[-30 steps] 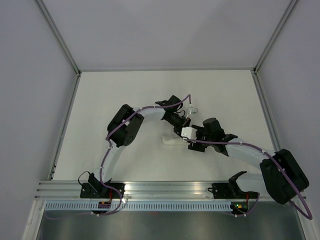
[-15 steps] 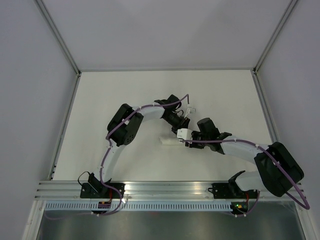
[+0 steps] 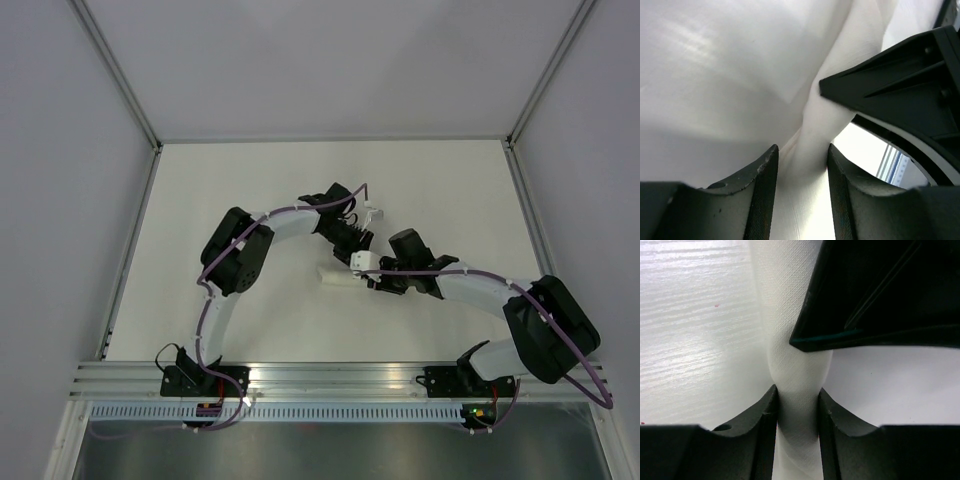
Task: Fold the napkin, place the utensils inside, and roll it up
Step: Roll the napkin with the utensil
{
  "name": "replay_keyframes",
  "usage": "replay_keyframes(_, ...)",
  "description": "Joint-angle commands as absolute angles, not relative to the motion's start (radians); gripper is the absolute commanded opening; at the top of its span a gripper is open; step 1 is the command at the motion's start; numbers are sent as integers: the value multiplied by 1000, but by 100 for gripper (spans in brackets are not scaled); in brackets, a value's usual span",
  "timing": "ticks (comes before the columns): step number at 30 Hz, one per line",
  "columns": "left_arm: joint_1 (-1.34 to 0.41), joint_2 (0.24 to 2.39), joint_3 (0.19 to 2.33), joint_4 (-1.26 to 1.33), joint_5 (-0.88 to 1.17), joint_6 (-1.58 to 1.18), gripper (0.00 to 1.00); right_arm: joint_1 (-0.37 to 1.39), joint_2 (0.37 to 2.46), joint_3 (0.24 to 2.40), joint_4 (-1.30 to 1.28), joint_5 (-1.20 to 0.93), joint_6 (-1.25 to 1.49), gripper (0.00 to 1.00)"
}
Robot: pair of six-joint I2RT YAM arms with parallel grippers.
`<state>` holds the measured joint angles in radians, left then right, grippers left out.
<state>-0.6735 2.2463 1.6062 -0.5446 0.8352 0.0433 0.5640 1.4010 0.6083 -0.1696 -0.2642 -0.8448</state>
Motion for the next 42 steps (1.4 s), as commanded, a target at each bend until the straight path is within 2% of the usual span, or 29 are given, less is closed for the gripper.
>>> replay_keyframes(1,-606,2145,1565,-525,620,-55,48,561,1430,635,-288,-232,-810,25)
replay_keyframes(13,-563,1738,1247,-267,289,-380,48,558,1526,707,-334,-239,-700,25)
replay_keyframes(23,-630,1424,747,70,140,-730,45,555,1653,808,-368,-267,-582,23)
replay_keyframes(27,-704,1426,683,185,54,-813,45,552,1693,856,-393,-281,-552,23)
replay_keyframes(32,-785,1532,699,334,-23,-896,46,546,1749,916,-428,-290,-500,23)
replay_keyframes(42,-819,1629,745,368,-196,-1003,50,499,1859,1051,-511,-402,-387,23)
